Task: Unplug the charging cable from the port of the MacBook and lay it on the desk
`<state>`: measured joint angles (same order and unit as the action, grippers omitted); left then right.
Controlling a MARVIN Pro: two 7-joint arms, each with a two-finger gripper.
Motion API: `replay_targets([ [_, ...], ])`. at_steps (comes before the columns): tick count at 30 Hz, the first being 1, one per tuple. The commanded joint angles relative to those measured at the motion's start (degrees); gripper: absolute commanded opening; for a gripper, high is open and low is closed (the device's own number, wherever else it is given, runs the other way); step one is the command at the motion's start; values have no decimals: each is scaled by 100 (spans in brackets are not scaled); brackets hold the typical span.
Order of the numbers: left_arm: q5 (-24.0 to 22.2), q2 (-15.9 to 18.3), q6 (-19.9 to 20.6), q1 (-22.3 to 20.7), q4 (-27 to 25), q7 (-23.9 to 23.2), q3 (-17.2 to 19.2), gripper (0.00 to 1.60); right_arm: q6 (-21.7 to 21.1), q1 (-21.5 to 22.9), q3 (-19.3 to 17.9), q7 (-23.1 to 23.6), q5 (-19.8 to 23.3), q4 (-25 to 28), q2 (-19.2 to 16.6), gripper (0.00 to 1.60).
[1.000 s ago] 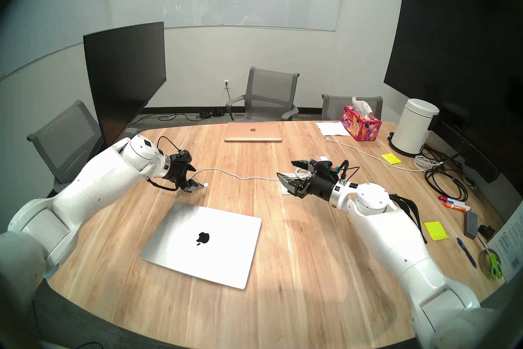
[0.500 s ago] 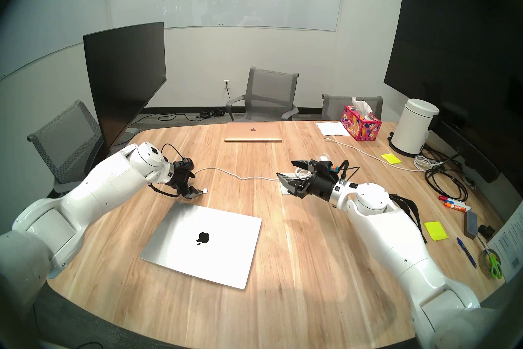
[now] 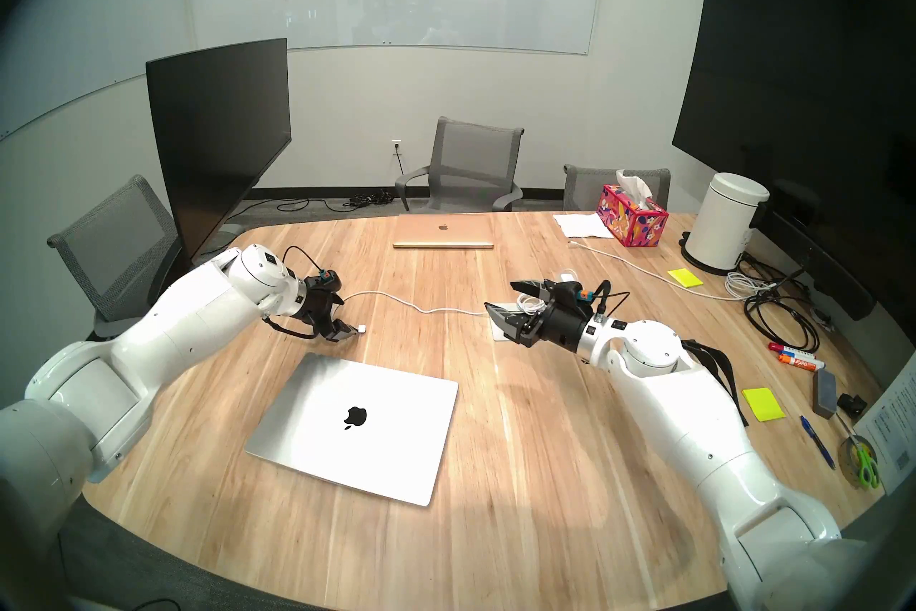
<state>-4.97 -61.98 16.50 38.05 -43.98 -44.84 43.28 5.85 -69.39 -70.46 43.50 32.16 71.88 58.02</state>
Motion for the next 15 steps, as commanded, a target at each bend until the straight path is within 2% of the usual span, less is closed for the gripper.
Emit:
replay_targets([
  [1, -237, 21, 27, -212, -182, -92, 270, 160, -2, 80, -39, 0, 19, 85, -4, 160],
  [15, -315, 61, 184, -123, -284, -82, 392, 160, -10, 76, -41, -5, 21, 94, -6, 160],
])
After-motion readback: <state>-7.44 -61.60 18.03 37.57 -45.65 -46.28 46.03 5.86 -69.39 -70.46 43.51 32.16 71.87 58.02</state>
